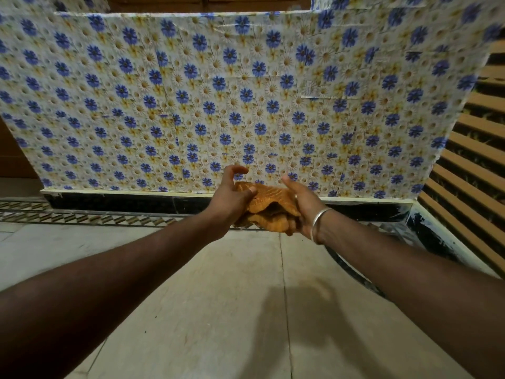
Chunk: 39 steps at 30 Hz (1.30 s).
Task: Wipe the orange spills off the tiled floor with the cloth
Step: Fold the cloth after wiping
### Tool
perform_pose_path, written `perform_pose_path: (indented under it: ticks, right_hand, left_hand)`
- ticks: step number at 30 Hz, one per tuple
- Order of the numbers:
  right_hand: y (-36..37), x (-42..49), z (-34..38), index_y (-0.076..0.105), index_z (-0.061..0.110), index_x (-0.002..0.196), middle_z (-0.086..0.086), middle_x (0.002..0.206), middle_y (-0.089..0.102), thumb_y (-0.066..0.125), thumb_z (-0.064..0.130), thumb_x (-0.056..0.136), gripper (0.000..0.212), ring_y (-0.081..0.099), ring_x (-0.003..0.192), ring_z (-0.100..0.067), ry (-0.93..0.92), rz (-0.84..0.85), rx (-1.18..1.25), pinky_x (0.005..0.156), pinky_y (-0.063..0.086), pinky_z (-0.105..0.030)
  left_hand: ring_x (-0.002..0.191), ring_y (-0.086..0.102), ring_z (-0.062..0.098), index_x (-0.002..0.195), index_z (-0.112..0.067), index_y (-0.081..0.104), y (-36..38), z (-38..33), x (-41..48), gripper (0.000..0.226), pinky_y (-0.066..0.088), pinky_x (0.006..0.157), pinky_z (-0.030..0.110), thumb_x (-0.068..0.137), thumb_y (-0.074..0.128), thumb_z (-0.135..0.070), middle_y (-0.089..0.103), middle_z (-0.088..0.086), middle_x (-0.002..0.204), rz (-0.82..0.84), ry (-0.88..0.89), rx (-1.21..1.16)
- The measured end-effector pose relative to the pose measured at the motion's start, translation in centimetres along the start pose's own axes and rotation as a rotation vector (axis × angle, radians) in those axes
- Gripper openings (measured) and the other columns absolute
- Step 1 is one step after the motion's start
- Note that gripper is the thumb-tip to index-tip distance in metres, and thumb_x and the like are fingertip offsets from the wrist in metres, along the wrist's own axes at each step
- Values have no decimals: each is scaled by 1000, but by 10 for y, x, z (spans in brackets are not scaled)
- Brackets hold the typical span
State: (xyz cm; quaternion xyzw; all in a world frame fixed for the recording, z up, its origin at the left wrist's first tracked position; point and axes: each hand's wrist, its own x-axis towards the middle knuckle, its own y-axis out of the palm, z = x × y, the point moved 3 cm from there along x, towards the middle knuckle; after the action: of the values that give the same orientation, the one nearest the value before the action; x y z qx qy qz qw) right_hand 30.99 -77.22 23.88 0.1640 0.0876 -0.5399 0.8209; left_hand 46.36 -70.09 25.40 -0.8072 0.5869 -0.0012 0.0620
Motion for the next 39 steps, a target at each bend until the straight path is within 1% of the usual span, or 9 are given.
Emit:
perform_pose_path:
  ticks: [2, 5, 8, 10, 13, 16, 22, 29, 39]
  right_hand:
    - [0, -4, -8, 36, 27, 133, -23, 115, 64, 69, 30, 92, 52, 68, 103, -36, 28, 74, 25, 75, 55, -44]
    - [-4, 4, -14, 33, 39, 137, -9, 112, 57, 58, 7, 98, 56, 67, 99, -32, -34, 109, 20, 70, 60, -41]
    - [-5, 9, -8, 49, 29, 126, -13, 121, 58, 51, 10, 103, 30, 66, 89, -30, -158, 21, -76, 48, 55, -31]
    - [-5, 14, -6, 57, 21, 120, -14, 120, 62, 52, 15, 103, 19, 66, 89, -28, -210, 25, -121, 51, 52, -29]
    - [-6, 20, -14, 65, 17, 123, -10, 115, 66, 74, 14, 85, 39, 66, 91, -33, -152, 196, -59, 69, 56, -41]
    - [-13, 30, -21, 63, 18, 133, -4, 124, 58, 79, -1, 73, 65, 63, 111, -34, -117, 232, -62, 102, 49, -57]
    - [-16, 46, 4, 56, 20, 140, -5, 128, 56, 72, -6, 79, 68, 64, 108, -29, -150, 218, 52, 73, 63, -35]
    - [-5, 36, 130, 55, 7, 139, -10, 125, 62, 71, -13, 77, 66, 71, 96, -21, -199, 109, 162, 71, 62, -35]
    - [55, -83, 414, 59, 7, 135, -13, 126, 65, 66, -14, 78, 61, 70, 104, -26, -127, 99, 218, 73, 61, -35]
  left_hand:
    - [73, 74, 25, 131, -34, 47, -1, 2, 3, 29, 56, 53, 27, 108, 52, -18, 63, 19, 119, -18, -1, 22]
    - [76, 72, 22, 122, -19, 63, -5, 5, 7, 18, 54, 53, 22, 109, 51, -17, 67, 16, 114, 42, -5, 54]
    - [75, 75, 18, 126, -19, 69, -12, 8, 15, 26, 57, 58, 22, 100, 65, -16, 70, 14, 119, 122, -25, 21]
    - [85, 77, 21, 140, -23, 61, -13, 13, 21, 53, 62, 67, 25, 90, 77, -15, 66, 12, 127, 189, -33, -13]
    - [108, 73, 29, 154, -27, 45, -16, 21, 30, 88, 64, 84, 33, 75, 84, -14, 56, 9, 138, 246, -57, -18]
    - [114, 68, 29, 157, -33, 39, -19, 27, 39, 93, 62, 81, 31, 79, 85, -11, 49, 1, 141, 294, -76, 81]
    - [115, 69, 34, 154, -35, 45, -15, 13, 60, 77, 63, 92, 45, 91, 72, 1, 44, 4, 148, 214, -7, -42]
    - [114, 68, 29, 156, -35, 43, -13, -103, 70, 74, 64, 83, 33, 96, 65, 2, 47, -3, 143, 73, 45, -115]
    - [100, 76, 24, 135, -34, 67, -55, -417, 20, 57, 64, 79, 37, 92, 69, 3, 62, -4, 137, -17, 19, -163]
